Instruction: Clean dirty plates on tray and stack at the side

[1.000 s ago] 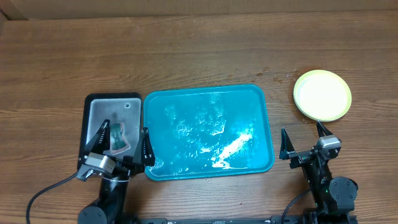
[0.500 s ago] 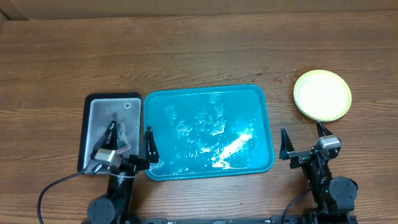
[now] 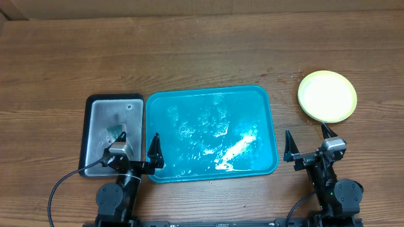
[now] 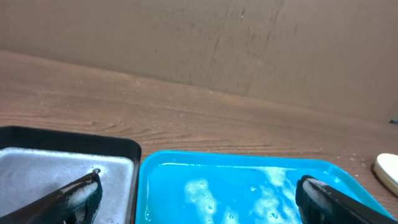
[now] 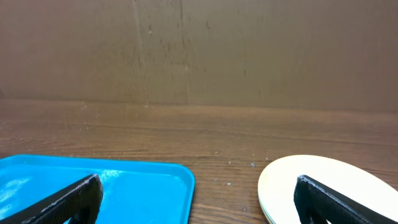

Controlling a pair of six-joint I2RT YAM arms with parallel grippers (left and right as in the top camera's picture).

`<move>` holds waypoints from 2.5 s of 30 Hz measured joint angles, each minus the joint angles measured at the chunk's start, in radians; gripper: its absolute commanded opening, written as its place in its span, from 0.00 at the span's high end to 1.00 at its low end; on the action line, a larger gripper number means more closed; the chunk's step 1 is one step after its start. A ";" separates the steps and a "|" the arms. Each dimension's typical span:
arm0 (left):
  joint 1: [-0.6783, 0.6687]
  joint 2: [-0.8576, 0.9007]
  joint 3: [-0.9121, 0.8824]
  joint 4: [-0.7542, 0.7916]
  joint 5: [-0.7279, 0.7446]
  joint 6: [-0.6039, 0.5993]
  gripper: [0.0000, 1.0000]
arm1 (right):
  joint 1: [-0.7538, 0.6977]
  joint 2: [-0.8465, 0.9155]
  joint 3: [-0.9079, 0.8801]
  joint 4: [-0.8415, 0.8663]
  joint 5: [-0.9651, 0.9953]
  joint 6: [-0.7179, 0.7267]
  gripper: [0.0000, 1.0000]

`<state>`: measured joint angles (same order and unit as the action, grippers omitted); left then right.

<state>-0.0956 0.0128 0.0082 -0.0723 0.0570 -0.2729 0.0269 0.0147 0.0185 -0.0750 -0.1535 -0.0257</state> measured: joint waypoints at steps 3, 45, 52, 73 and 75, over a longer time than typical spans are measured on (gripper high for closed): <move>0.000 0.000 0.000 0.000 0.002 0.017 0.00 | 0.000 0.000 0.000 0.000 0.000 0.000 0.00; 0.000 0.000 0.000 0.000 0.002 0.023 0.00 | 0.000 0.000 0.000 0.000 0.000 0.000 0.00; 0.000 0.000 0.000 0.000 0.002 0.023 0.00 | 0.000 0.000 0.000 0.000 0.000 0.001 0.00; 0.000 0.000 0.000 0.000 0.002 0.037 0.01 | 0.000 0.000 0.000 0.000 0.000 0.000 0.00; 0.000 0.000 0.000 0.000 0.002 0.037 0.00 | 0.000 0.000 0.000 0.000 0.000 0.000 0.00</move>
<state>-0.0956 0.0128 0.0082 -0.0719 0.0593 -0.2356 0.0269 0.0147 0.0185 -0.0753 -0.1535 -0.0257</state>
